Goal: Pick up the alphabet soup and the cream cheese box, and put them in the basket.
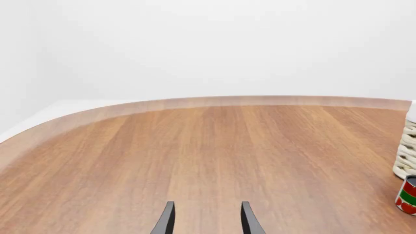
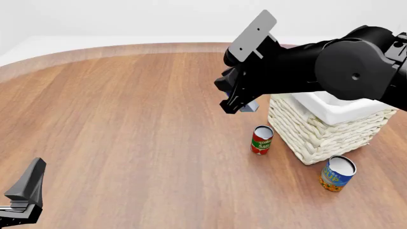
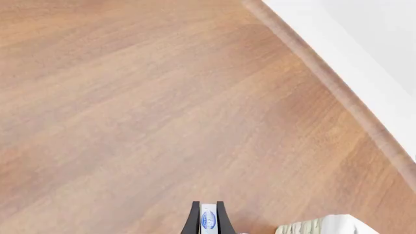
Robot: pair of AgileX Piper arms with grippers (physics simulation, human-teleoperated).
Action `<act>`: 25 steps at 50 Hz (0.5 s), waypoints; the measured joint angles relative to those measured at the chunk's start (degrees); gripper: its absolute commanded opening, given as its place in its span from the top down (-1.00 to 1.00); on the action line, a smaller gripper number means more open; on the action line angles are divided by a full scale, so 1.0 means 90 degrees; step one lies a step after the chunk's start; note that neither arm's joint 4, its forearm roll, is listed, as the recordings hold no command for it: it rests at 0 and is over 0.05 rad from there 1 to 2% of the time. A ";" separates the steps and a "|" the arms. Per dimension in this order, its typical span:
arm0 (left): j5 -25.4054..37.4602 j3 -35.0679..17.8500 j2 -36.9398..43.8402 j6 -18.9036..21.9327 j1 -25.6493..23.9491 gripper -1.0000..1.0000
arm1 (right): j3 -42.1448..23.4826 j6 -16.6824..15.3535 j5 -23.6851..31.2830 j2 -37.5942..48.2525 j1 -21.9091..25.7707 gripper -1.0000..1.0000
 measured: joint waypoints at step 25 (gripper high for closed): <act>0.0000 0.0000 0.0000 0.0000 0.0000 -1.00 | -0.0393 0.0353 0.0522 -0.0904 -0.0307 1.00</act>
